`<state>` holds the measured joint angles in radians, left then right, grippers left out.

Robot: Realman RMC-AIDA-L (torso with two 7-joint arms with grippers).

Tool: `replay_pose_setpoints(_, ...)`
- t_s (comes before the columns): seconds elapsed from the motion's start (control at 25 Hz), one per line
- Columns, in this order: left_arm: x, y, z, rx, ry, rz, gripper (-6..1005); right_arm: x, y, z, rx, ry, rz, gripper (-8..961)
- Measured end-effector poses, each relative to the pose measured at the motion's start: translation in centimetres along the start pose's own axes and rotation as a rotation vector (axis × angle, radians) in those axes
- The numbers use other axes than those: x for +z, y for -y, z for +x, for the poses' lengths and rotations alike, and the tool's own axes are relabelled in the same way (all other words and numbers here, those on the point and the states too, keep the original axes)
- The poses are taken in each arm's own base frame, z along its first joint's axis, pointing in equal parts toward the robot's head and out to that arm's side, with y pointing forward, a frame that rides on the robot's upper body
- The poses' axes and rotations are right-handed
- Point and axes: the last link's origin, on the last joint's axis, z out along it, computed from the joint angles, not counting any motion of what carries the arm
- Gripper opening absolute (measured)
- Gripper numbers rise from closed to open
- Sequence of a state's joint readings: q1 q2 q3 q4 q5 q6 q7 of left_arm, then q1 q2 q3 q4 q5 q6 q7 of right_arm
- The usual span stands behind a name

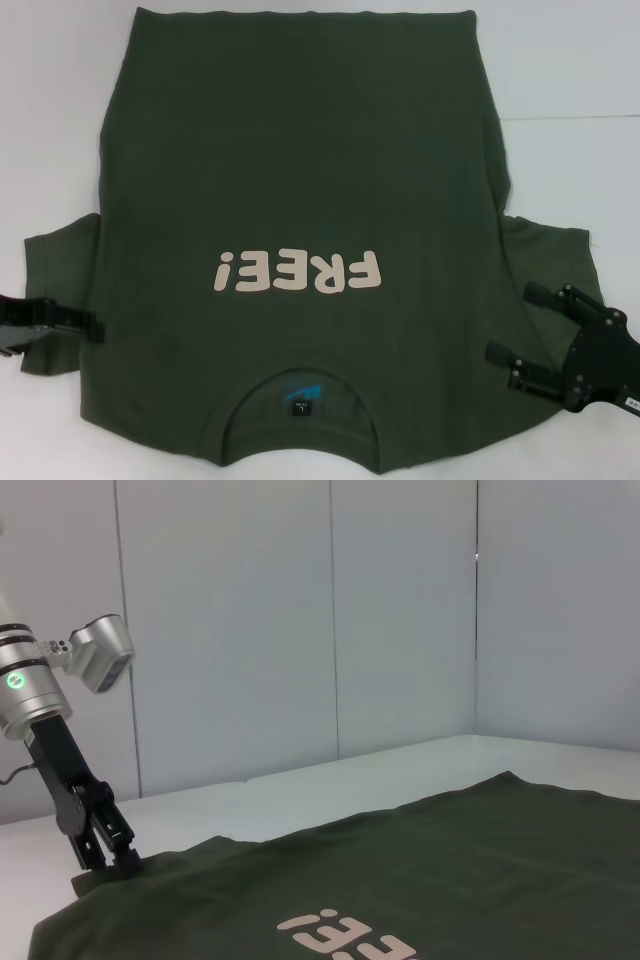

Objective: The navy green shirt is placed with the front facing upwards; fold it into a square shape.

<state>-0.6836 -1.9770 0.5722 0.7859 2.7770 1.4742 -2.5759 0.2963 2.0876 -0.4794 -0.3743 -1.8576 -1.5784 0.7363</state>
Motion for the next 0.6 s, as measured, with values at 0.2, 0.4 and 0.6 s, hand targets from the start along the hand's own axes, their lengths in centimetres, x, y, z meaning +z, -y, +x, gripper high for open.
replay_pose_setpoints(0.2, -0.22, 0.05, 0.27, 0.001, -0.008, 0.004, 928, 0.10, 0.09, -0.04, -0.002, -0.001, 0.001, 927)
replay_pose_setpoints(0.4, -0.17, -0.09, 0.44, 0.021, -0.010, 0.016, 896, 0.16, 0.19, -0.11, -0.003, 0.001, 0.004, 927)
replay_pose_setpoints(0.6, -0.18, 0.10, 0.67, 0.022, -0.028, 0.029, 728, 0.13, 0.28, -0.12, -0.003, 0.002, 0.010, 927)
